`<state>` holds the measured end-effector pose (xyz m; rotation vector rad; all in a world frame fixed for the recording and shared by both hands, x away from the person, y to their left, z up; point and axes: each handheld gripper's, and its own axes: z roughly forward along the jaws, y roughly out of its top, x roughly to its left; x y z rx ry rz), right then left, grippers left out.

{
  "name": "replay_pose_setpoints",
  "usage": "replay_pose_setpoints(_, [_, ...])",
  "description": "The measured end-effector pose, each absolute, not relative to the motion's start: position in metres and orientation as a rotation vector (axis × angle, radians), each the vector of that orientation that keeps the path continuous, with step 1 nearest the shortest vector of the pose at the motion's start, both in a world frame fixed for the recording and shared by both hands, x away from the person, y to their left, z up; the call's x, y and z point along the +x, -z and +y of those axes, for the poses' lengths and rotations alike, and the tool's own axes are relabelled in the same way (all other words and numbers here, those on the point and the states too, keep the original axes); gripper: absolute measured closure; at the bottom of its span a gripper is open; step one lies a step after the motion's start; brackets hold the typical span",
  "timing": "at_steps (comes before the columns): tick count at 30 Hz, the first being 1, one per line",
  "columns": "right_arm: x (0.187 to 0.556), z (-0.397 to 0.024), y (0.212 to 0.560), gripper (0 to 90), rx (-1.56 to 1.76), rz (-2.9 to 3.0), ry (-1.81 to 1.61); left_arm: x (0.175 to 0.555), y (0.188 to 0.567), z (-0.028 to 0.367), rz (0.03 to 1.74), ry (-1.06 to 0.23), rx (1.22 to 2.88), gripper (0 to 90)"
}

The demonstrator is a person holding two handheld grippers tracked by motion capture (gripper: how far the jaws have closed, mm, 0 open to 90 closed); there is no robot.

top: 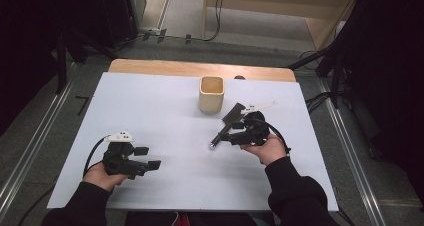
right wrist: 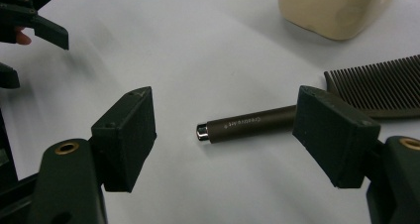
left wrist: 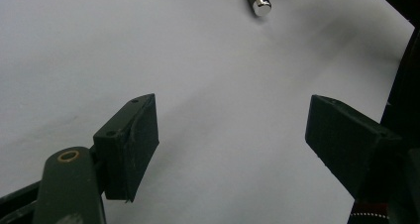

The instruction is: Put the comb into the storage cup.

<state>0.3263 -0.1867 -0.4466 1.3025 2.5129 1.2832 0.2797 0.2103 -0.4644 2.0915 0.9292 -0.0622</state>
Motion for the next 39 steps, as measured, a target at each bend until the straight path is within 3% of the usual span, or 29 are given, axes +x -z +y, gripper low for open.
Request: replay_pose_setpoints(39, [0.363,-0.151,0.452,25.4,1.311,2.521,-1.259,0.28,0.465,0.211,0.93,0.064,2.097,21.2])
